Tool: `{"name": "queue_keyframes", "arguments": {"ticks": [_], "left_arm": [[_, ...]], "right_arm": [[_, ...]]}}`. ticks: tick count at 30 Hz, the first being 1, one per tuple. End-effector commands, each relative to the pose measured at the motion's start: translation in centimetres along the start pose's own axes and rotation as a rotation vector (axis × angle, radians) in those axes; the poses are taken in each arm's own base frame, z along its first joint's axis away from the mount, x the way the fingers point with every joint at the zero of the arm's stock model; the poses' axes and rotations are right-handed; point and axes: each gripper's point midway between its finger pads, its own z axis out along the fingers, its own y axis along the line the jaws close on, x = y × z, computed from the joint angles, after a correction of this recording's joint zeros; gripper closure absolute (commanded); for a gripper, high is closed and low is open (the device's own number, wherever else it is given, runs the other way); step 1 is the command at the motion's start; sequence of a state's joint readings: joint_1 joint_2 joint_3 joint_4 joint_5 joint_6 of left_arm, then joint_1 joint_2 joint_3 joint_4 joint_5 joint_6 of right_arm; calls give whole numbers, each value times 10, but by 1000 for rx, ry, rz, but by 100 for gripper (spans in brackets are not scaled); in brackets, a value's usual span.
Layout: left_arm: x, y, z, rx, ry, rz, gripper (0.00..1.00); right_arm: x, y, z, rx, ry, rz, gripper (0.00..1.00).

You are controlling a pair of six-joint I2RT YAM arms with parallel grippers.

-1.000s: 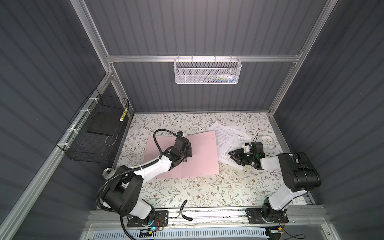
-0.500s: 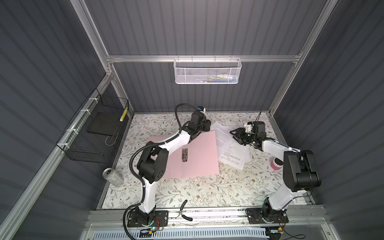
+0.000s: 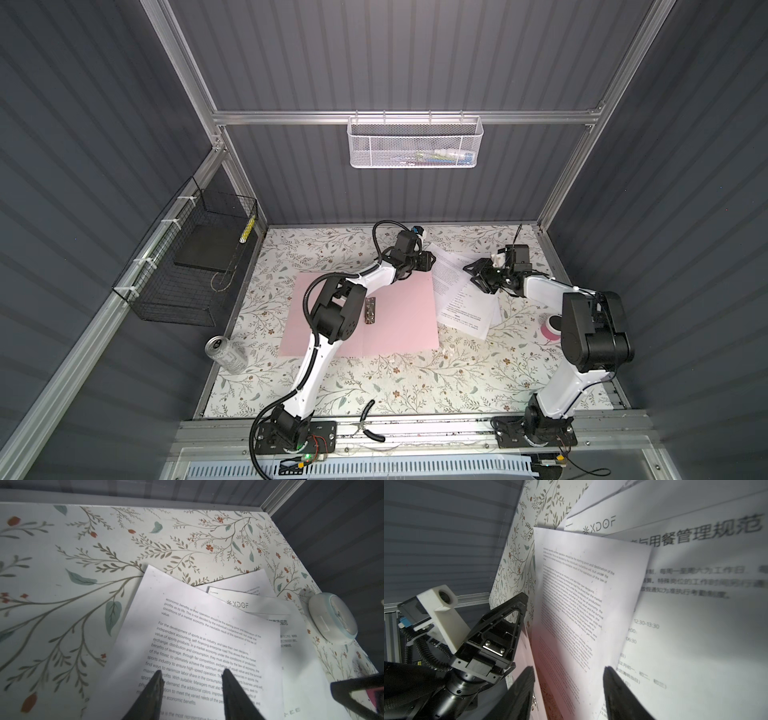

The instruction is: Put the files into the folder

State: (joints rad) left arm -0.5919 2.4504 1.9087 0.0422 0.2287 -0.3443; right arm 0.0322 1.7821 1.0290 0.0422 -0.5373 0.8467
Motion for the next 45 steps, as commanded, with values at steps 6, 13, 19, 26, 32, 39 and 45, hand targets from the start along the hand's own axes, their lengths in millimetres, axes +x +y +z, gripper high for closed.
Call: {"name": "queue_keyframes", "arguments": {"ticks": [6, 13, 19, 26, 32, 39, 45], "left_arm": [[0, 27, 9, 17, -7, -54, 54], [16, 45, 12, 4, 11, -87, 55], [24, 54, 13, 2, 12, -112, 56], [34, 57, 17, 11, 24, -131, 58], [42, 60, 17, 9, 30, -142, 59], [43, 65, 13, 1, 31, -149, 59], [13, 61, -3, -12, -10, -125, 59]], "right_arm": [[-11, -26, 17, 71, -7, 8, 44], [-12, -32, 33, 30, 4, 23, 44], [-11, -31, 49, -21, 32, 42, 46], [-5, -17, 60, -73, 62, 38, 48], [7, -5, 75, -108, 103, 19, 52], [15, 4, 87, -127, 123, 19, 68], [5, 12, 67, -77, 53, -36, 100]]}}
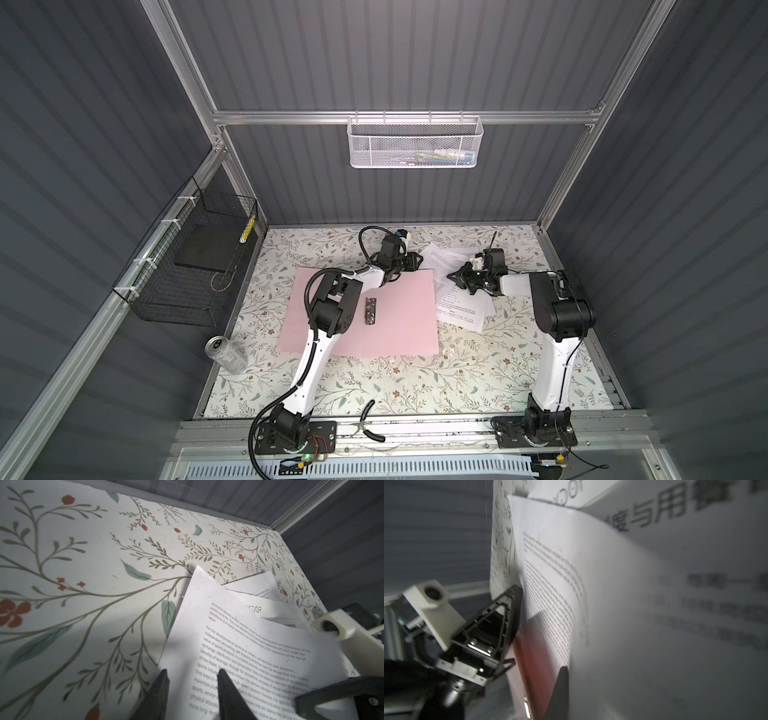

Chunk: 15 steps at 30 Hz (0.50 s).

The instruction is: Put the files into the folder

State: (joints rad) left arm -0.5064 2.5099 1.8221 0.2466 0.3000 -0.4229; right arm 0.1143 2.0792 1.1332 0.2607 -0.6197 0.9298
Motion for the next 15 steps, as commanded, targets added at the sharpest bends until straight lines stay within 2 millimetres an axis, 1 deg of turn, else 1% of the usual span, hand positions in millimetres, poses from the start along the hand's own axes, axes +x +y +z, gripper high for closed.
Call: {"name": "queue_keyframes", "arguments": {"ticks": [1, 4, 8, 11, 13, 15], "left_arm": [[-4, 3, -13, -42, 42, -12, 59], [-32, -9, -22, -47, 6, 20, 59], [-70, -26, -43, -70, -45, 57, 59], [-92, -36, -68, -108, -88, 82, 59], [-100, -37, -90, -157, -118, 89, 59], [-103, -39, -115, -199, -141, 83, 59]], "right_arm": [[-15, 23, -21, 9, -75, -73, 100], [-24, 37, -36, 31, -111, -117, 100], [-33, 63, -64, 56, -167, -202, 100], [-38, 84, -90, 85, -221, -269, 100], [-40, 98, -109, 92, -258, -312, 100], [-40, 114, -128, 95, -296, -346, 100]]}}
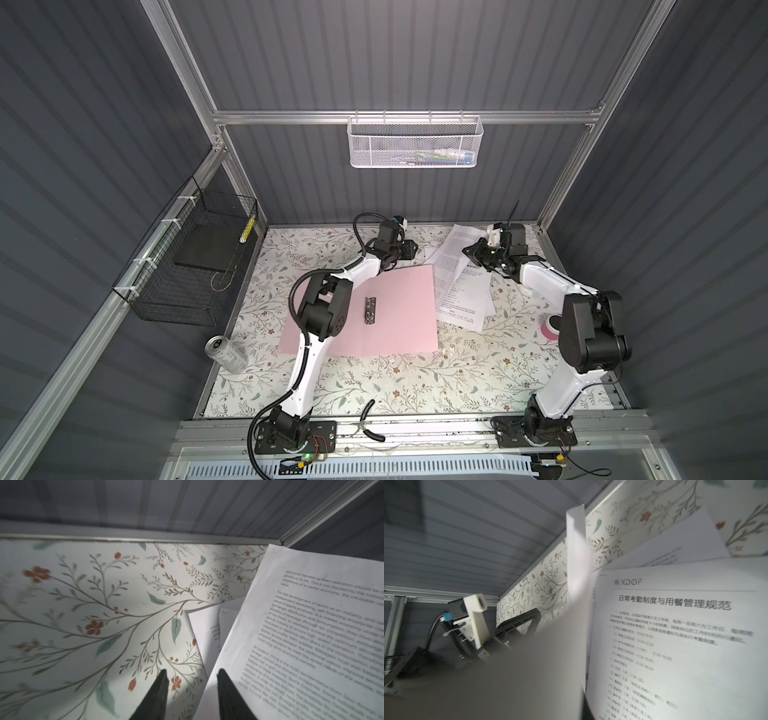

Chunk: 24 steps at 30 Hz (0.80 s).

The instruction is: Put the files into the folder

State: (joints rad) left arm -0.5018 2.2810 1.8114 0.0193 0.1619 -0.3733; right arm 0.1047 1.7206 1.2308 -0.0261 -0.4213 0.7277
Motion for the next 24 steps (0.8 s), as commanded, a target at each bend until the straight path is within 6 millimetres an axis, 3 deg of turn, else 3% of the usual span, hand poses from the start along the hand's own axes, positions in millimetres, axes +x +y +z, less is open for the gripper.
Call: {"name": "queue_keyframes", "arguments": {"ticks": [1, 7, 9, 13, 19, 24], "left_arm": [[-41, -6, -62, -80, -99, 29, 59], [-28, -14, -137, -100, -106, -33, 58], [-11, -11, -162, -122, -90, -56, 59], [9, -9, -211, -158, -83, -69, 58], [33, -2, -290, -244, -87, -80, 55], [46, 20, -345, -407, -100, -57, 51]], "right_arm": [[-13, 16, -32, 52, -49, -92, 100], [-34, 67, -89, 104, -158, -227, 100], [-39, 95, -110, 82, -201, -277, 100], [-30, 145, -137, 3, -211, -356, 100], [20, 215, -133, -227, -58, -402, 100], [75, 256, -104, -406, 128, -356, 100]]}}
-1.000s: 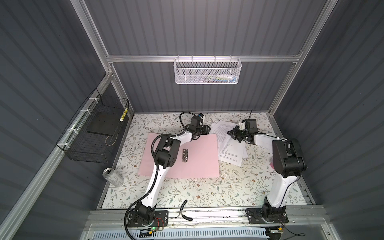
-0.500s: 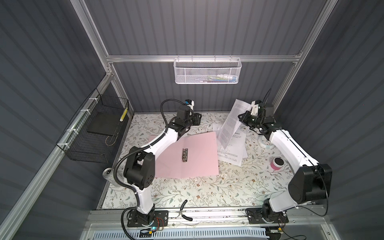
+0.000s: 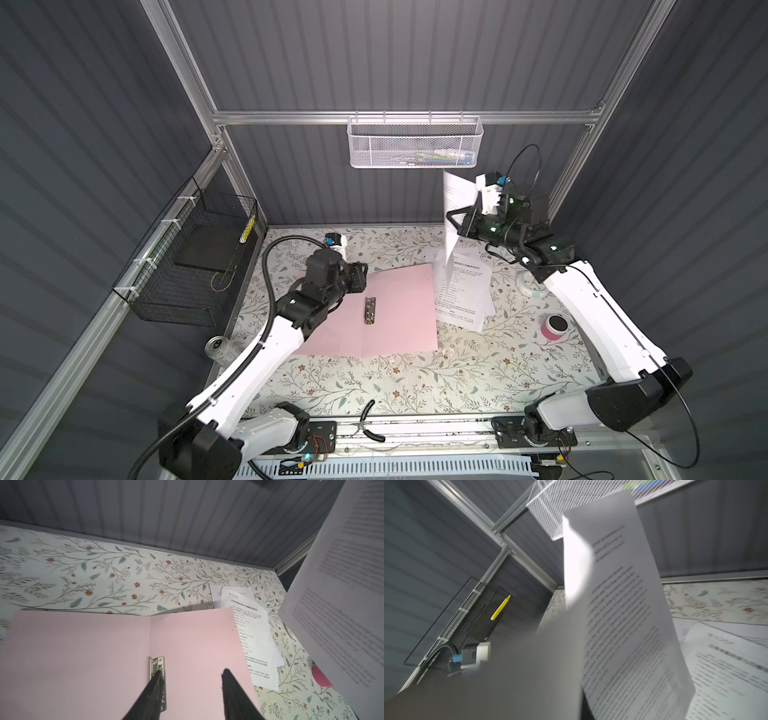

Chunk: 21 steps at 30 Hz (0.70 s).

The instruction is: Put the files into the folder

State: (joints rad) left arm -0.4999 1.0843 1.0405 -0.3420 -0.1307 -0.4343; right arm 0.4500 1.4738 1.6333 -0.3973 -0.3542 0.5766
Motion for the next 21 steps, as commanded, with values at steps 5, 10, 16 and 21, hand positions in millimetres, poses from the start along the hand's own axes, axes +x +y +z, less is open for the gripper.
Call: {"name": "queue_keyframes", "arguments": {"ticks": [5, 10, 16, 21], "left_arm": [[20, 51, -43, -215, 34, 29, 49], [18, 50, -43, -214, 38, 40, 49], [10, 43, -33, -186, 50, 54, 49], [10, 39, -21, -159, 56, 53, 50]], "right_arm": [[57, 65, 57, -264, 216, 108, 100], [68, 88, 69, -347, 261, 143, 100], [73, 85, 74, -359, 279, 176, 100], [102, 55, 98, -286, 344, 173, 100]]}}
